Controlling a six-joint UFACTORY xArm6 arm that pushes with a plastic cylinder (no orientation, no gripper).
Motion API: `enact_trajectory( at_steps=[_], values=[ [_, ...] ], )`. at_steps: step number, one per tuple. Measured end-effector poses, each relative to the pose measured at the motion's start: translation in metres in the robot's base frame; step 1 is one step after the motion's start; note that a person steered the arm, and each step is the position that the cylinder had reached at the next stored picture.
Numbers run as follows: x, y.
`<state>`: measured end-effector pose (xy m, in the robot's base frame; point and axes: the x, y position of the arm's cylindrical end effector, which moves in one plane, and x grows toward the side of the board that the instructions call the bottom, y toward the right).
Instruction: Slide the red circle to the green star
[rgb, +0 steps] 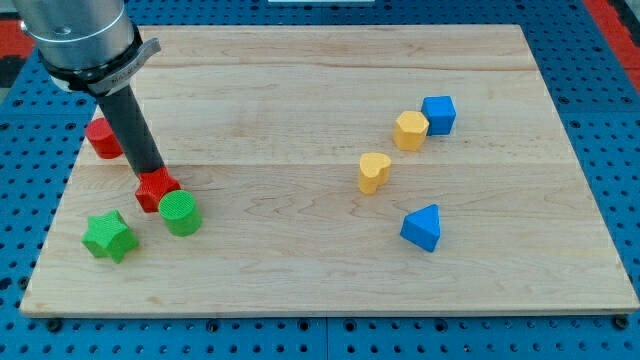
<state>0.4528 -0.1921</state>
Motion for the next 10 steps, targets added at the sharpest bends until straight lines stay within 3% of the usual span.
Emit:
enact_trajectory(
  at_steps=[2,3,4,5,6,7,8,10],
  values=[
    [-0.019,0.046],
    [-0.054,0.056],
    [-0.098,0.044],
    [-0.102,-0.023],
    [-0.082,-0.054],
    [-0.040,-0.044],
    [-0.071,-0.033],
    [-0.088,-0.112]
  ],
)
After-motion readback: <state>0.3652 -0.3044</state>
